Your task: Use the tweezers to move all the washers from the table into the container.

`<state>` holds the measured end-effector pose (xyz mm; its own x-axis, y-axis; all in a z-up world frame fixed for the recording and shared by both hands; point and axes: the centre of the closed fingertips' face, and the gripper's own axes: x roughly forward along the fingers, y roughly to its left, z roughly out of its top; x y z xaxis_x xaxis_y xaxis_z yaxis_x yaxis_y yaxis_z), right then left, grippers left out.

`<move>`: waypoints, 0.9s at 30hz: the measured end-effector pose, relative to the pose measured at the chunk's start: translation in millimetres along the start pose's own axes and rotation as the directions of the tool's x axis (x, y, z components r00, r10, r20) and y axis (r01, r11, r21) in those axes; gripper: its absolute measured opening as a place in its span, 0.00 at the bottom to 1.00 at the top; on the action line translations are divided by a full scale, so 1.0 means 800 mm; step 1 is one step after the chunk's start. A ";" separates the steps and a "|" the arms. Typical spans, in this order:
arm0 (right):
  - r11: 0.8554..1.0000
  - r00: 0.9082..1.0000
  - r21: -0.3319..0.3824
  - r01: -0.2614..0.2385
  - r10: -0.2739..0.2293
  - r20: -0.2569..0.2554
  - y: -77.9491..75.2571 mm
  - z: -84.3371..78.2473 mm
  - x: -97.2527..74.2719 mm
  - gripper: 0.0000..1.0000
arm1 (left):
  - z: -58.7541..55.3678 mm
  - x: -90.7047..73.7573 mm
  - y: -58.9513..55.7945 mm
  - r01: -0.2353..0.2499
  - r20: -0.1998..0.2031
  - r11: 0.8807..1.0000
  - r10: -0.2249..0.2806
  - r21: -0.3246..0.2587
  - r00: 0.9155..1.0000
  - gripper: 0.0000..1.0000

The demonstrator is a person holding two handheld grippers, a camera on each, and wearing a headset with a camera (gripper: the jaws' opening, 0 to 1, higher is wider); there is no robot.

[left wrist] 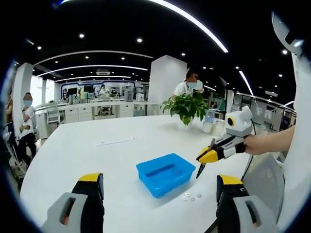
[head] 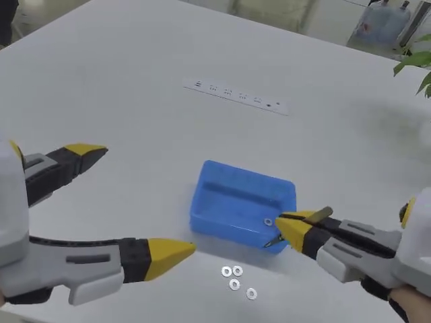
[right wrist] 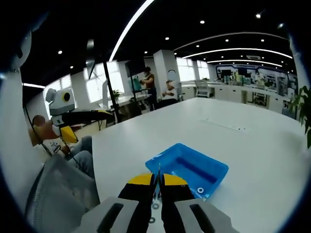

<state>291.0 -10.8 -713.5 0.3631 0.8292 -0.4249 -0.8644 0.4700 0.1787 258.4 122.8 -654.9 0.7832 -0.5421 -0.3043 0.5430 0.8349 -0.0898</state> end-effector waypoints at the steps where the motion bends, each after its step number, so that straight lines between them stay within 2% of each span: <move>1: 1.000 1.000 0.001 -0.009 0.009 -0.018 0.003 -0.008 0.001 0.02 | 0.000 0.000 -0.001 0.003 0.002 1.000 -0.003 0.000 1.000 0.99; 4: 0.999 0.997 0.012 -0.030 0.031 -0.068 0.013 -0.032 0.007 0.02 | -0.001 0.001 -0.003 0.011 -0.003 1.000 -0.011 0.003 1.000 0.98; 9: 0.999 0.995 0.024 -0.033 0.035 -0.098 0.018 -0.051 0.013 0.02 | -0.003 0.001 -0.005 0.020 -0.010 1.000 -0.020 0.008 1.000 0.97; 19: 1.000 0.991 0.006 -0.021 0.021 -0.135 0.013 -0.070 0.018 0.02 | -0.005 0.000 -0.005 0.019 -0.014 1.000 -0.018 0.008 1.000 0.97; 24: 0.999 0.988 -0.032 -0.019 0.014 -0.154 0.015 -0.077 0.018 0.02 | -0.008 0.001 -0.006 0.020 -0.023 1.000 -0.020 0.006 1.000 0.97; 27: 0.999 0.990 -0.042 -0.021 0.015 -0.142 0.016 -0.075 0.018 0.02 | -0.008 0.001 -0.007 0.022 -0.025 1.000 -0.022 0.008 0.999 0.97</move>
<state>264.3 -10.9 -770.9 0.2973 0.7848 -0.5438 -0.8856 0.4396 0.1503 254.1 118.1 -660.9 0.7633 -0.5579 -0.3259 0.5628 0.8218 -0.0888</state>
